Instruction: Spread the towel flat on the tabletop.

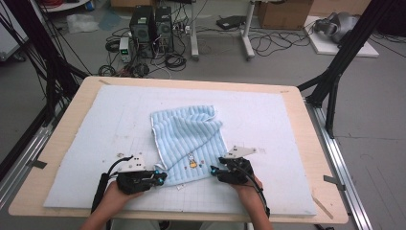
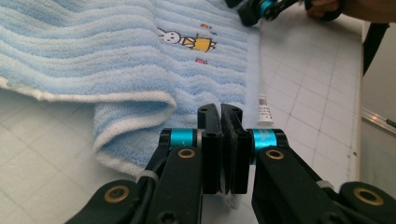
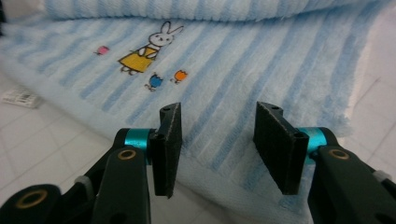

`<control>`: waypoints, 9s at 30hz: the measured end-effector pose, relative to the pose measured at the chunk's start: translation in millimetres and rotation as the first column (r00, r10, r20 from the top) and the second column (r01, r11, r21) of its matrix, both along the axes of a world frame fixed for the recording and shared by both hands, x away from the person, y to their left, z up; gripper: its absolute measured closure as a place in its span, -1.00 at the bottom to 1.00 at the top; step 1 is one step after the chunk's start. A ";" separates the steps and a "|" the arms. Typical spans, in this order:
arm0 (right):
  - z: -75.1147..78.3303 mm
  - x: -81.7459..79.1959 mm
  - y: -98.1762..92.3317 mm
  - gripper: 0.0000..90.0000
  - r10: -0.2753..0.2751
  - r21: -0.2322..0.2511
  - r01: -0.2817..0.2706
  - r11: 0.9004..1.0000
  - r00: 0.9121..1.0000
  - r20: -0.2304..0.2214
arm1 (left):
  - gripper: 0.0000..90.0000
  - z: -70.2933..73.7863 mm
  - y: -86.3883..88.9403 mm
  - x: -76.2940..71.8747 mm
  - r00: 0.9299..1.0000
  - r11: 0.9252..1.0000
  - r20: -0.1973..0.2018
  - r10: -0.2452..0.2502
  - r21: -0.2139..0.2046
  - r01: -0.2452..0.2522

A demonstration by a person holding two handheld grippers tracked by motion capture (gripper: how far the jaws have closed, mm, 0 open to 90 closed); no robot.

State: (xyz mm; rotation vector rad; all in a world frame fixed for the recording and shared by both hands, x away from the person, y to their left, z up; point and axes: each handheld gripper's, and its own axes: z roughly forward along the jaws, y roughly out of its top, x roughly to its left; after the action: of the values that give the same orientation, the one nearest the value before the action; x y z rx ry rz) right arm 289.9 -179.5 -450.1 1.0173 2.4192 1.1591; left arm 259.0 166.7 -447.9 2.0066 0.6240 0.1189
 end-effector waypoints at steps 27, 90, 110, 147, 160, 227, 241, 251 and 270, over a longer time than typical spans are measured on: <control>14.6 -46.7 -34.1 0.36 0.288 0.218 -0.257 0.942 0.949 -0.128 | -0.01 9.2 10.4 34.6 0.975 0.974 0.034 0.222 -0.046 -0.220; 10.1 -17.8 2.1 0.92 0.221 0.009 -0.223 0.975 0.958 -0.184 | -0.01 16.9 48.7 75.8 0.927 0.927 -0.032 0.374 -0.028 -0.375; 16.3 18.9 -30.7 0.20 0.077 0.149 -0.064 0.987 0.994 -0.083 | 0.14 -1.9 17.5 149.9 0.888 0.871 0.059 0.455 0.179 -0.458; 11.4 165.7 32.5 0.93 -0.232 -0.154 0.229 0.961 0.973 0.001 | 0.01 0.9 33.9 160.1 0.843 0.840 -0.004 0.538 0.083 -0.536; 24.1 164.8 -29.8 0.46 -0.407 -0.046 0.408 0.912 0.913 0.022 | 0.11 1.2 15.7 169.6 0.861 0.861 0.000 0.509 0.032 -0.508; 20.5 192.0 -17.7 0.55 -0.436 -0.004 0.436 0.900 0.900 -0.002 | 0.48 -2.1 -16.6 224.1 0.836 0.827 0.019 0.549 0.134 -0.546; 15.8 147.2 -31.4 0.45 -0.323 0.045 0.328 0.944 0.943 -0.083 | 0.38 -2.2 -11.4 227.7 0.775 0.767 0.017 0.632 0.136 -0.628; 6.0 151.6 -12.9 0.95 -0.297 -0.065 0.295 0.953 0.955 -0.019 | 0.93 -1.8 -15.1 221.9 0.813 0.798 0.051 0.581 0.163 -0.580; 9.5 122.1 -33.3 0.49 -0.289 0.047 0.289 0.956 0.957 -0.008 | 0.22 -2.8 14.1 178.3 0.854 0.856 -0.062 0.516 0.075 -0.512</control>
State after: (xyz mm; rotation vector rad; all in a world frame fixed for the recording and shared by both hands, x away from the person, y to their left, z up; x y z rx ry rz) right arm 412.0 -212.8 -440.6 1.3337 2.1581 1.1151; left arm 437.3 180.8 -450.7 1.8563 1.2157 0.3833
